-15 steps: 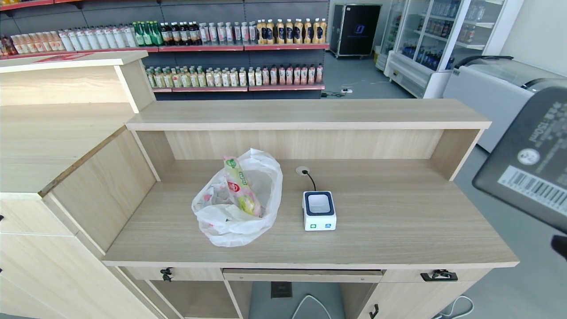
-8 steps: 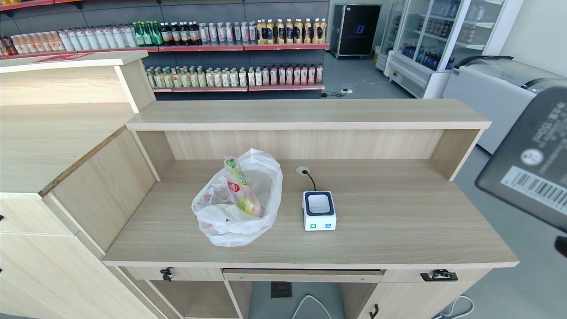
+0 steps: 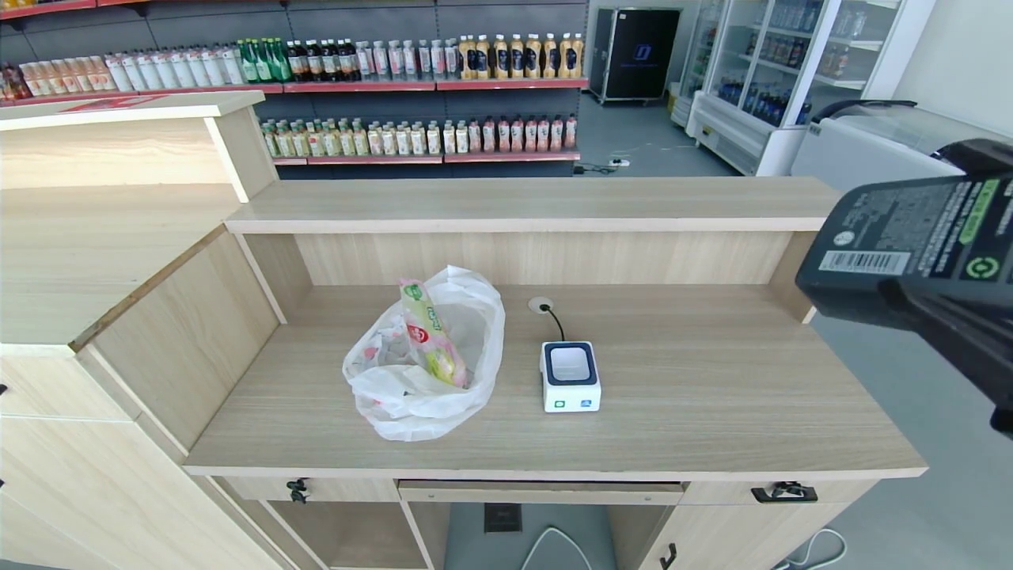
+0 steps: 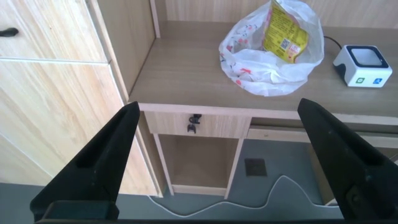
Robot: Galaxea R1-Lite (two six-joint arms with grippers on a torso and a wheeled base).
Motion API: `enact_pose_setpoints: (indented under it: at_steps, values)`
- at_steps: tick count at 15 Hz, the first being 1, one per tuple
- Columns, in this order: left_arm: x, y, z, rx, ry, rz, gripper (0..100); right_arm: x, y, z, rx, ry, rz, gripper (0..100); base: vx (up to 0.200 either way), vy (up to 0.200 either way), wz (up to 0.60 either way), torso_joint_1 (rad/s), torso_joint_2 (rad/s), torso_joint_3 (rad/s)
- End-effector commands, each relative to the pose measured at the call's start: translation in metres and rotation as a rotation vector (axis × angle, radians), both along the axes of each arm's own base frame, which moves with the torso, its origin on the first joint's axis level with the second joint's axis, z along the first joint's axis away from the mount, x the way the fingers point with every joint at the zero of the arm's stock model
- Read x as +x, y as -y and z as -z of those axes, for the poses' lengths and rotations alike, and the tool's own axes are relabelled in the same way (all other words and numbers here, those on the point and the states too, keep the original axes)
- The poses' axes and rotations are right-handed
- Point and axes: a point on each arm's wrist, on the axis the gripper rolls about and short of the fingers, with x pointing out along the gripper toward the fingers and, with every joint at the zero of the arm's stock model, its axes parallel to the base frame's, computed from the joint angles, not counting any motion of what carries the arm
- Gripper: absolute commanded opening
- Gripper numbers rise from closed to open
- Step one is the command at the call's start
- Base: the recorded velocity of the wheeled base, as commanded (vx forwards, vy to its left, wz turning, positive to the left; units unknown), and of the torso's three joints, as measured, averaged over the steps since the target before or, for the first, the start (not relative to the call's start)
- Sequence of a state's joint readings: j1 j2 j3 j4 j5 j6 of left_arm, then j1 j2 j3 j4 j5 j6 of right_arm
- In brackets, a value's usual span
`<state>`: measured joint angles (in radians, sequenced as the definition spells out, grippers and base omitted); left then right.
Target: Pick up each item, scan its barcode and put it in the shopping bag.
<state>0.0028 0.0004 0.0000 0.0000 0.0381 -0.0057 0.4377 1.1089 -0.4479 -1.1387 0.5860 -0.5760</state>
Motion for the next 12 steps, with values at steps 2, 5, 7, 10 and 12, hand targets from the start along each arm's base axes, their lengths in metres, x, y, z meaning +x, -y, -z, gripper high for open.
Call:
enact_pose_setpoints:
  at_steps: [2,5,7,10,12]
  values:
    - [0.000,0.000,0.000,0.000,0.000,-0.001,100,-0.001,0.029,-0.014,0.235,-0.229,0.313,0,0.000,0.000,0.00,0.000,0.00,0.000]
    - [0.000,0.000,0.000,0.000,0.000,-0.001,100,0.030,0.063,0.010,0.405,-0.543,0.654,0,0.000,0.000,0.00,0.000,0.00,0.000]
    - [0.000,0.000,0.000,0.000,0.000,-0.001,100,0.042,0.084,0.024,0.485,-0.663,0.774,0,0.000,0.000,0.00,0.000,0.00,0.000]
    - [0.000,0.000,0.000,0.000,0.000,-0.001,100,0.042,0.117,0.045,0.558,-0.806,0.986,0,0.000,0.000,0.00,0.000,0.00,0.000]
    - [0.000,0.000,0.000,0.000,0.000,-0.001,100,0.037,0.131,0.056,0.533,-0.858,1.107,0,0.000,0.000,0.00,0.000,0.00,0.000]
